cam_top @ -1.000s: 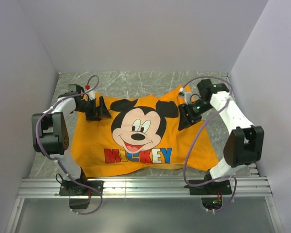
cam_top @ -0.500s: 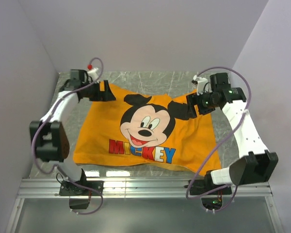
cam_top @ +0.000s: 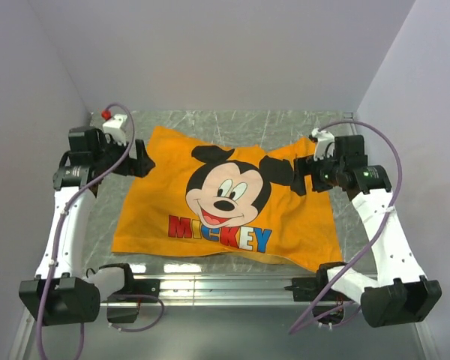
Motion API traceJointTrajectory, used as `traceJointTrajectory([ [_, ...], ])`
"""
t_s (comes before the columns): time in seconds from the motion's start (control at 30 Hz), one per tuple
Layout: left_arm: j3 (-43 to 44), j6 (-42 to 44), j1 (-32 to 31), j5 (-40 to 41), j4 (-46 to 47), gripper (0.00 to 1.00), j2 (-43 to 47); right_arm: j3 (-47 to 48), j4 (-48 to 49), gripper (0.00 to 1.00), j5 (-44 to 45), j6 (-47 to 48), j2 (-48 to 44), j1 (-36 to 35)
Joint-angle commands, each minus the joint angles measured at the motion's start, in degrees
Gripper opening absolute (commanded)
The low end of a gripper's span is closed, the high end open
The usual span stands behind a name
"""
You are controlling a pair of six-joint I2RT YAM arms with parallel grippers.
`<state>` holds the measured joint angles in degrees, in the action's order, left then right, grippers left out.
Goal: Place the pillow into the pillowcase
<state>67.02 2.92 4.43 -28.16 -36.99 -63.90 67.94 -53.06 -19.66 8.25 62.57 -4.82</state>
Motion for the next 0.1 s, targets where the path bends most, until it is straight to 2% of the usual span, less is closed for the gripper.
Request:
traceJointTrajectory([
  [0.0, -3.82, 1.04, -0.03, 1.71, -1.33, 0.99, 1.32, -1.93, 2.43, 0.99, 0.85, -0.96, -3.32, 0.25],
  [0.07, -4.79, 1.30, -0.03, 1.88, -0.45, 1.00, 2.55, -2.90, 2.52, 1.00, 0.76, -1.13, -4.03, 0.25],
])
